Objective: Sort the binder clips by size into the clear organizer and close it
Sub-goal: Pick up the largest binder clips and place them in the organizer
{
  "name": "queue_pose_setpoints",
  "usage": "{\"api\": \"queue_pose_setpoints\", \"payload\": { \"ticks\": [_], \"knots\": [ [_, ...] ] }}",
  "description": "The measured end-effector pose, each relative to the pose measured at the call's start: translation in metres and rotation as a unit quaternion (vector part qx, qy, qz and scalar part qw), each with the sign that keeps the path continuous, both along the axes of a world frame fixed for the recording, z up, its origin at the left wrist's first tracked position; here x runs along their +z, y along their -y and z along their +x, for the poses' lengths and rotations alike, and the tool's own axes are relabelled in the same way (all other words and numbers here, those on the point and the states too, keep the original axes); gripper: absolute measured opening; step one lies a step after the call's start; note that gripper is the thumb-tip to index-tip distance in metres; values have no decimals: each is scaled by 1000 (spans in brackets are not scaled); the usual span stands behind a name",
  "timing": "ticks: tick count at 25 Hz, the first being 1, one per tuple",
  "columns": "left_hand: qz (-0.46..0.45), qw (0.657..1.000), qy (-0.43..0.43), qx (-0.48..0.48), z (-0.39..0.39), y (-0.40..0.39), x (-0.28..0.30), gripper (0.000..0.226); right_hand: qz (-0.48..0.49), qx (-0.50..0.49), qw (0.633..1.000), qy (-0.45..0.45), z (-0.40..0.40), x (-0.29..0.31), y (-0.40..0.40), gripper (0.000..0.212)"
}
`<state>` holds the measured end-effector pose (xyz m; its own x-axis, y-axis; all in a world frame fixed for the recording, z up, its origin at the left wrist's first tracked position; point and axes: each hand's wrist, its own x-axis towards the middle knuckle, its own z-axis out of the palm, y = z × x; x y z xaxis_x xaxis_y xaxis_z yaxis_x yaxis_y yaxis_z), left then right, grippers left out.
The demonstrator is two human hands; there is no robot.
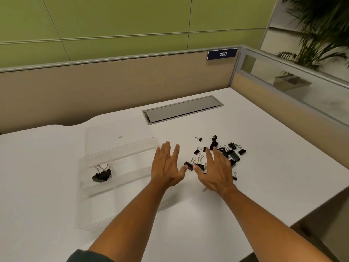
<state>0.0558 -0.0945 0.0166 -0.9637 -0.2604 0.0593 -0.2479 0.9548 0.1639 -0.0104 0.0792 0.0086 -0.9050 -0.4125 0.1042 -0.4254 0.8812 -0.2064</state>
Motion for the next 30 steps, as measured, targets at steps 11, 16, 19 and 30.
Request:
{"api": "queue_pose_setpoints", "payload": {
  "ticks": [11, 16, 19, 30],
  "knots": [
    [-6, 996, 57, -63, -40, -63, -22, 82, 21, -60, 998, 29, -34, -23, -74, 80],
    [0, 996, 65, -57, -46, -68, -29, 82, 15, -80, 996, 37, -51, -30, -84, 66],
    [4, 998, 54, -44, -45, -69, -28, 79, 20, -59, 997, 47, -60, -33, -80, 59],
    [55, 995, 58, -54, -48, -87, -19, 37, -88, -86, 988, 89, -67, -31, -76, 45]
  ]
}}
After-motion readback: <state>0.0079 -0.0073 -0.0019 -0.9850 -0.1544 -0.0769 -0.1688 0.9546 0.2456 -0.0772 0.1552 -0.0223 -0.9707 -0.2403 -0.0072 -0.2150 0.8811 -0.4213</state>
